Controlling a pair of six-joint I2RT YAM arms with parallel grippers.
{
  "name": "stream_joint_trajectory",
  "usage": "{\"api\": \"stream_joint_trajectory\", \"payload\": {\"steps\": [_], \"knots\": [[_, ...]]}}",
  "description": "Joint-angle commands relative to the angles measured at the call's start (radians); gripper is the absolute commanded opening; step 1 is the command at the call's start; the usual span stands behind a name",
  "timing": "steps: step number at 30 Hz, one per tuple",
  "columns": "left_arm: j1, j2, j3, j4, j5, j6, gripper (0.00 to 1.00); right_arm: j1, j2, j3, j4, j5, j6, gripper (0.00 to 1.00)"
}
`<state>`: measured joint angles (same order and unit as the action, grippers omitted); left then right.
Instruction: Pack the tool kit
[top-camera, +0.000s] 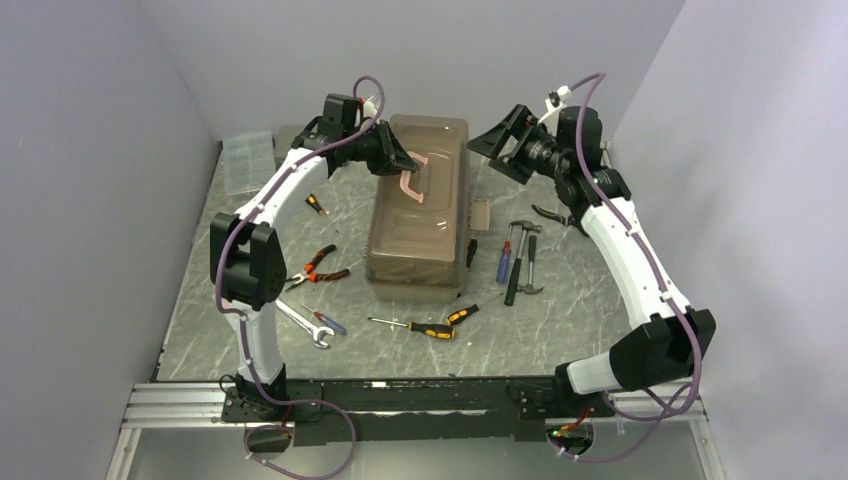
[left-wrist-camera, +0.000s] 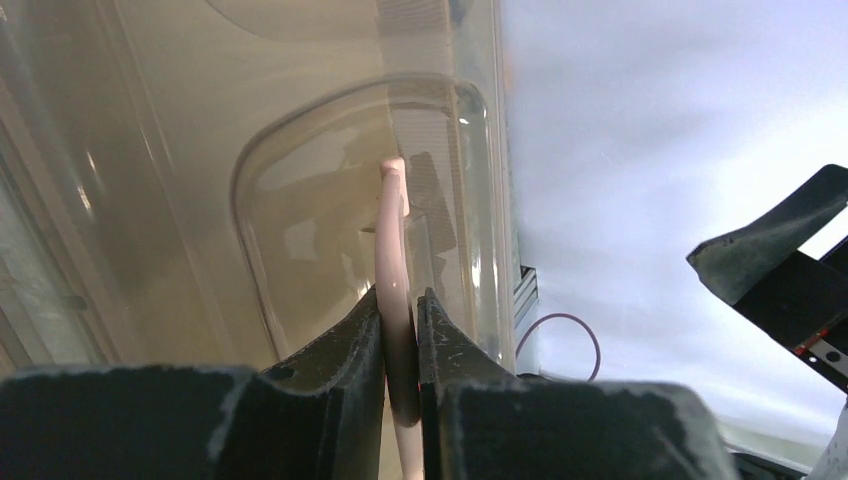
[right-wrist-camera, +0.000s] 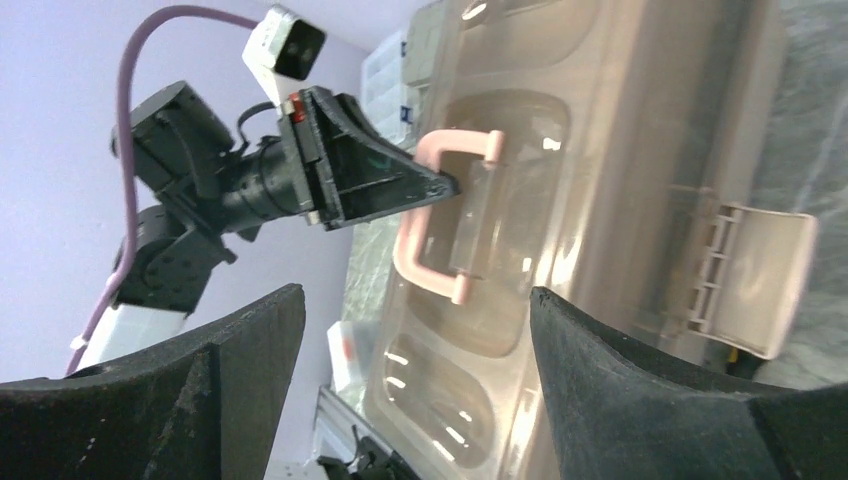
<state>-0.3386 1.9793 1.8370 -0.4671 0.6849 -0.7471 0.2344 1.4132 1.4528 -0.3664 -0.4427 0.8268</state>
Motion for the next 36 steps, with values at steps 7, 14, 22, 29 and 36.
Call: {"api": "stream_joint_trajectory", "payload": {"steps": [7, 14, 22, 29, 36], "knots": [[-0.01, -0.028, 0.068, -0.001, 0.037, 0.03, 0.0, -0.083, -0.077, -0.18, -0.035, 0.061, -0.095, 0.84], [0.011, -0.069, 0.089, 0.017, 0.043, 0.003, 0.0, -0.117, -0.047, -0.239, -0.009, 0.037, -0.111, 0.85], [0.041, -0.102, 0.084, 0.038, 0.063, -0.018, 0.0, -0.127, 0.021, -0.259, 0.012, 0.037, -0.154, 0.63], [0.063, -0.123, 0.088, 0.05, 0.08, -0.028, 0.0, -0.126, 0.072, -0.299, 0.078, 0.015, -0.153, 0.33], [0.086, -0.136, 0.074, 0.058, 0.094, -0.031, 0.0, -0.097, 0.147, -0.286, 0.139, -0.02, -0.139, 0.12]]}}
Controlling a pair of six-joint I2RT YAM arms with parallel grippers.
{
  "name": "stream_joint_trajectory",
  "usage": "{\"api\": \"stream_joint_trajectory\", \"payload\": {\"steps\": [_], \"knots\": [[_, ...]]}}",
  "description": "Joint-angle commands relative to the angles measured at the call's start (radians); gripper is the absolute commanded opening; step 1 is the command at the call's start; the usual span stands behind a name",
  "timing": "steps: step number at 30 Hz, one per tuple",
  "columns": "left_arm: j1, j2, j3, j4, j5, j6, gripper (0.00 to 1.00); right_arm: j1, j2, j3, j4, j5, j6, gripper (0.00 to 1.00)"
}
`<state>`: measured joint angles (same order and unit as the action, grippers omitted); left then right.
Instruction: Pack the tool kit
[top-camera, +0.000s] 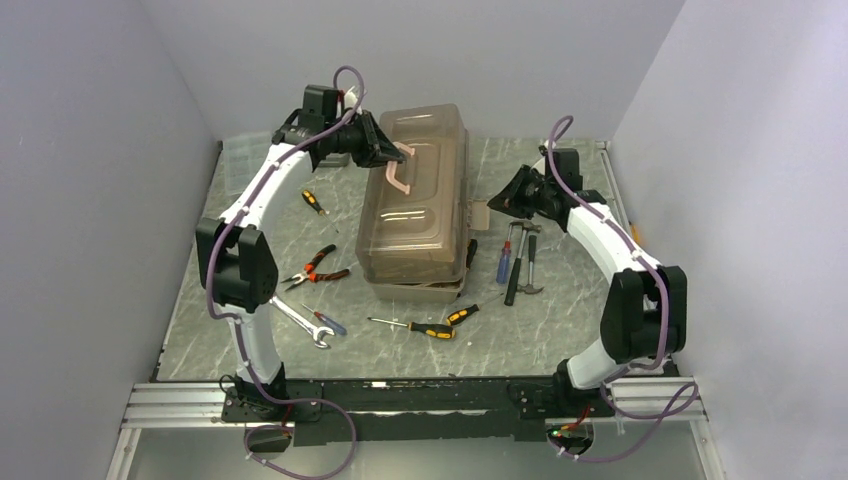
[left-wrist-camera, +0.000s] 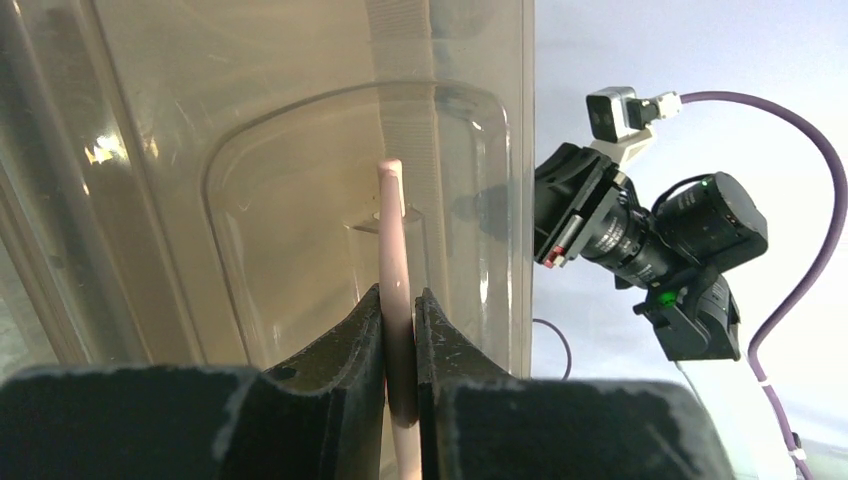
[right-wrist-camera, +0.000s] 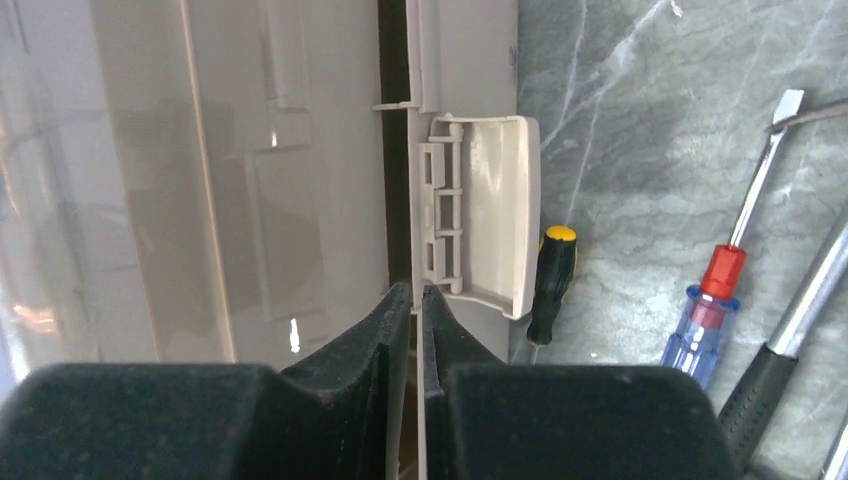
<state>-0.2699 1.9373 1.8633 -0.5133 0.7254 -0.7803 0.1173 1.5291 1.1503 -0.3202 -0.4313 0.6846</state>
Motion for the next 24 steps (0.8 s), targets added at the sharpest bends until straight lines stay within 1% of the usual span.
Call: {"api": "stream_joint_trajectory", "payload": {"steps": [1, 4, 12, 17, 21, 24], "knots": [[0.02, -0.096, 0.048, 0.102, 0.057, 0.004, 0.0, 0.029, 0.045, 0.022, 0.101, -0.031, 0.009, 0.1], [0.031, -0.103, 0.037, 0.104, 0.063, 0.005, 0.0, 0.055, 0.095, 0.053, 0.114, -0.036, 0.018, 0.07], [0.06, -0.126, 0.011, 0.1, 0.076, 0.019, 0.0, 0.131, 0.18, 0.144, 0.145, -0.04, 0.049, 0.07], [0.081, -0.139, -0.012, 0.108, 0.09, 0.024, 0.0, 0.191, 0.163, 0.234, 0.096, -0.019, 0.05, 0.07], [0.097, -0.148, -0.033, 0.119, 0.092, 0.025, 0.0, 0.227, 0.142, 0.27, 0.076, 0.004, 0.06, 0.08], [0.109, -0.153, -0.042, 0.097, 0.079, 0.041, 0.06, 0.237, 0.136, 0.277, 0.087, -0.006, 0.074, 0.08]]}}
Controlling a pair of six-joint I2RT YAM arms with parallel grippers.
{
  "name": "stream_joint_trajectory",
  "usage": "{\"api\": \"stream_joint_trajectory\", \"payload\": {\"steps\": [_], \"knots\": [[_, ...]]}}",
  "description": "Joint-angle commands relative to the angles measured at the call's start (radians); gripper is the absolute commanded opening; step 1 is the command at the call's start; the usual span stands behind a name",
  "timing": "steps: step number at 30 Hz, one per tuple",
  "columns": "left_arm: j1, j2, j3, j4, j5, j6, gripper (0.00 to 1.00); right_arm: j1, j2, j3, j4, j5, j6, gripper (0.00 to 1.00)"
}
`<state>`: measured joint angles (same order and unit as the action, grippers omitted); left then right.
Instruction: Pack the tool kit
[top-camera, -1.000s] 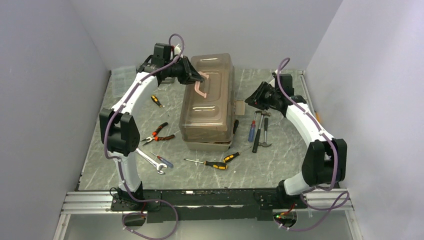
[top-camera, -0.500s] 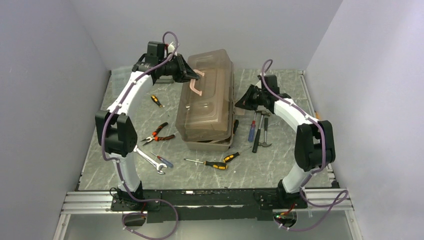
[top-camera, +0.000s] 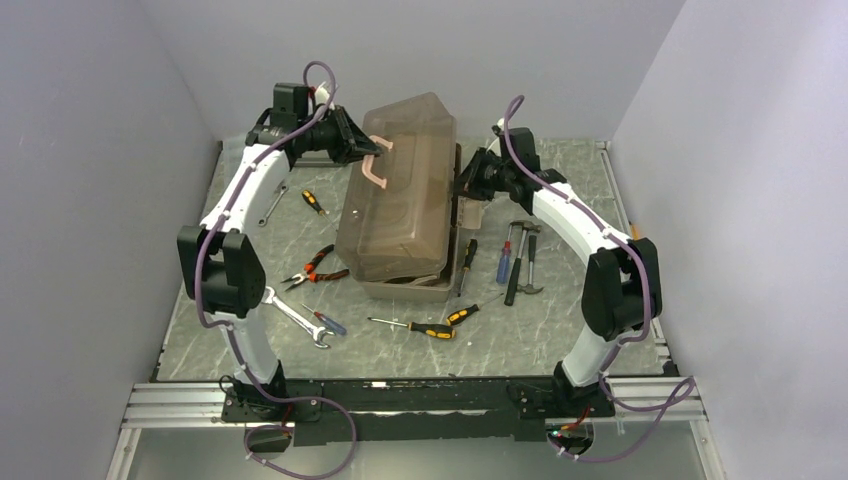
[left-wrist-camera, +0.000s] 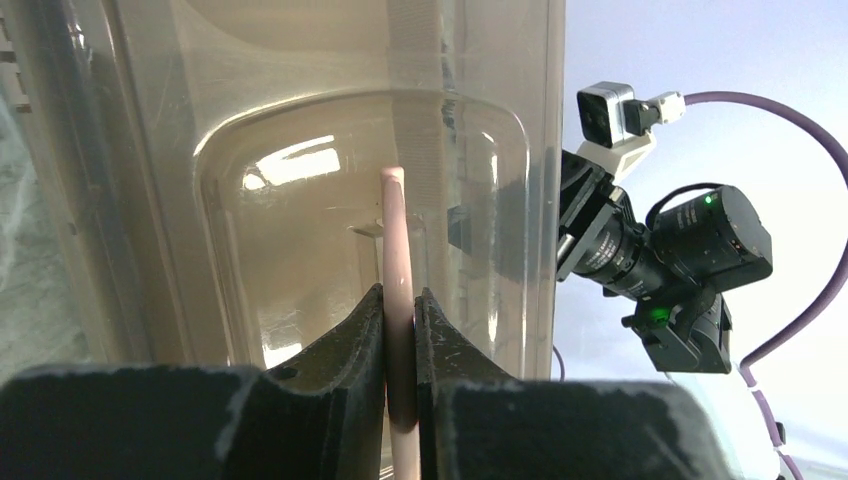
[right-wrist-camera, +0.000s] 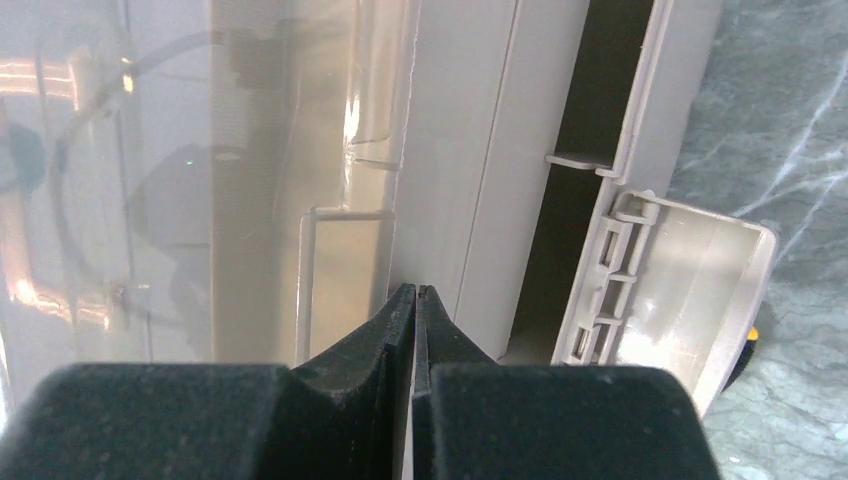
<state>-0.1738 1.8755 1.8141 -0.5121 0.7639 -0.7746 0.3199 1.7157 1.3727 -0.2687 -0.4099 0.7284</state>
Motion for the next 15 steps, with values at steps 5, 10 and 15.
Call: {"api": "stream_joint_trajectory", "payload": {"steps": [5, 10, 15], "knots": [[0.026, -0.106, -0.032, 0.118, 0.047, 0.029, 0.0, 0.037, -0.057, 0.048, 0.076, -0.062, 0.06, 0.08], [0.039, -0.119, -0.045, 0.136, 0.06, 0.018, 0.0, 0.042, -0.063, 0.04, 0.135, -0.107, 0.098, 0.08], [0.04, -0.121, -0.027, 0.13, 0.065, 0.013, 0.0, 0.045, -0.079, 0.053, 0.123, -0.098, 0.091, 0.08]]}}
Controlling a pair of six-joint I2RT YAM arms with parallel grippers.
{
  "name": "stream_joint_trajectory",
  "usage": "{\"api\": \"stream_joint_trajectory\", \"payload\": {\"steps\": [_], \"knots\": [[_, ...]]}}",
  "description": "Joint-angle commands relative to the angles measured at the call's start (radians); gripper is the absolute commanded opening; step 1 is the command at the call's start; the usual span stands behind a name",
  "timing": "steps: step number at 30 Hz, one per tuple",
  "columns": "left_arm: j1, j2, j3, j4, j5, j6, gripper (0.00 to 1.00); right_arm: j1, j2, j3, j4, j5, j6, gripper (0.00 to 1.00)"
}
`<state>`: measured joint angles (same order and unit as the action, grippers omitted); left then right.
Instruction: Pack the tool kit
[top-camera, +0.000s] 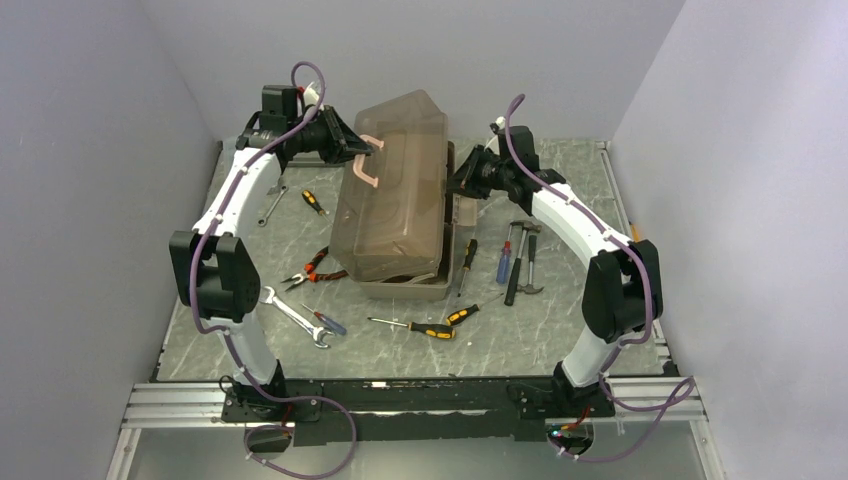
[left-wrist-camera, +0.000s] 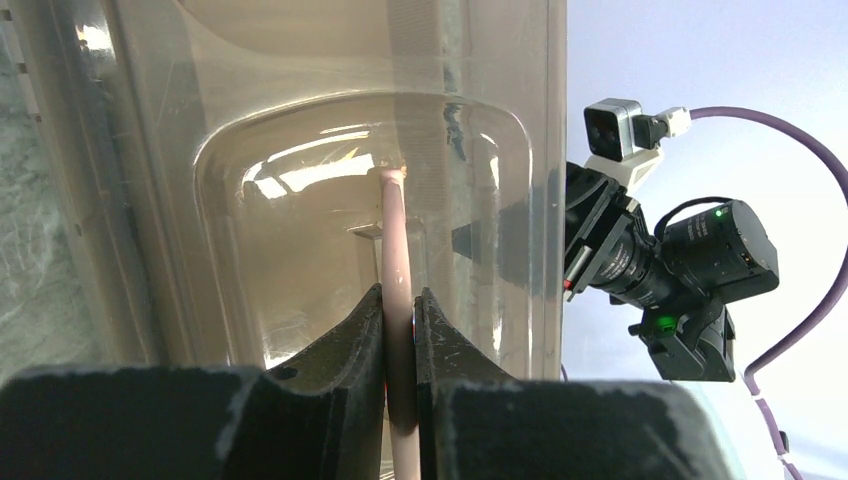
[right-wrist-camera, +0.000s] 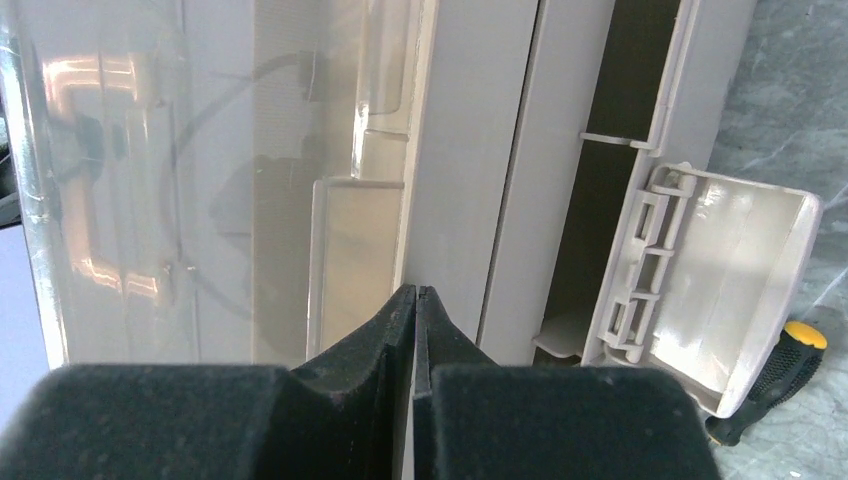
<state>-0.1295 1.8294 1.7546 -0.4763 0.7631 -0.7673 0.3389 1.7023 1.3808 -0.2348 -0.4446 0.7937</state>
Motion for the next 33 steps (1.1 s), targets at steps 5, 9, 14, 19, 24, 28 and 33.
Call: {"api": "stream_joint_trajectory", "payload": {"steps": [5, 9, 14, 19, 24, 28, 33], "knots": [[0.005, -0.078, 0.023, 0.121, 0.091, -0.02, 0.0, 0.025, -0.07, 0.031, 0.127, -0.091, 0.049, 0.1], [0.014, -0.086, -0.007, 0.158, 0.109, -0.042, 0.0, 0.027, -0.074, 0.019, 0.176, -0.122, 0.076, 0.1], [0.022, -0.09, -0.031, 0.197, 0.135, -0.069, 0.0, 0.026, -0.082, 0.026, 0.21, -0.152, 0.088, 0.12], [0.026, -0.09, -0.036, 0.212, 0.143, -0.08, 0.0, 0.026, -0.094, 0.032, 0.213, -0.156, 0.088, 0.15], [0.032, -0.094, -0.051, 0.227, 0.152, -0.086, 0.0, 0.029, -0.082, 0.033, 0.23, -0.179, 0.104, 0.16], [0.05, -0.112, -0.094, 0.243, 0.157, -0.078, 0.14, 0.039, -0.063, 0.044, 0.268, -0.19, 0.113, 0.17], [0.07, -0.125, -0.094, 0.177, 0.136, -0.017, 0.44, 0.051, -0.047, 0.066, 0.275, -0.192, 0.118, 0.17]]}}
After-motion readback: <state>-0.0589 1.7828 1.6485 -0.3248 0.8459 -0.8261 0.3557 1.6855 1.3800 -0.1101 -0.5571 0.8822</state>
